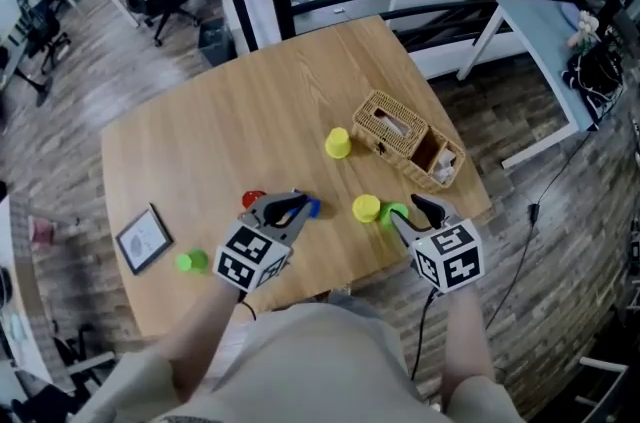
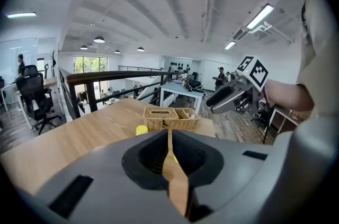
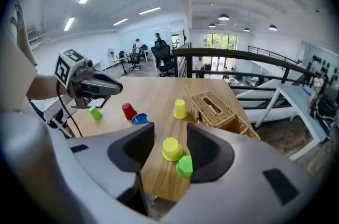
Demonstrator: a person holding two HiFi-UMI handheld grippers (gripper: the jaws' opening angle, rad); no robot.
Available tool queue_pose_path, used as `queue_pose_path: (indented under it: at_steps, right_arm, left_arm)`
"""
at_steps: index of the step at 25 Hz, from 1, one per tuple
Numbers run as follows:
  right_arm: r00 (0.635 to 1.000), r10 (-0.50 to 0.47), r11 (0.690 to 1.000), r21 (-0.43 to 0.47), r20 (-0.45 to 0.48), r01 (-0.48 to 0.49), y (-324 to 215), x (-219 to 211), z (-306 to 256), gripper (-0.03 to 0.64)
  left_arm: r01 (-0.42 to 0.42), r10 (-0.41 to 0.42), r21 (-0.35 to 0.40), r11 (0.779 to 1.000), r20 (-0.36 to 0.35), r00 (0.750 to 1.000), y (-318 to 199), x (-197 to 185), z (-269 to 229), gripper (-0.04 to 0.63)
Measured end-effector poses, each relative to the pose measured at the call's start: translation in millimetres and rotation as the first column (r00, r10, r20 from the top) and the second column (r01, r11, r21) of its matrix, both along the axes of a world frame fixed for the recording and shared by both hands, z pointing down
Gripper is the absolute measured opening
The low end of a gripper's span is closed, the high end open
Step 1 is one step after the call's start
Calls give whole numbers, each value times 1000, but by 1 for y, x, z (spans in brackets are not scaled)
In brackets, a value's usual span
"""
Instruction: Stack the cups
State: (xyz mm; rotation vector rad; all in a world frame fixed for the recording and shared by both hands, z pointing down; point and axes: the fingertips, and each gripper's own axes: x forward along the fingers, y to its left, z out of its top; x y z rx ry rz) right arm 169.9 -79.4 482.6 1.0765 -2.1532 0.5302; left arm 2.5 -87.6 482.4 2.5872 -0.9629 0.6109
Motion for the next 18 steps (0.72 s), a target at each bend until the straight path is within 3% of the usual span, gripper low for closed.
queue_pose_path:
  at_steps: [9, 18]
  right_arm:
    - [994, -107, 991, 74, -20, 108, 25, -35, -36, 207]
    - [993, -109, 991, 71, -36, 112, 18, -50, -33, 209]
  left_arm:
    - [102, -102, 22, 994, -22, 995, 33, -40, -15, 43]
    - [134, -133, 17, 991, -30, 991, 35, -55, -14, 43]
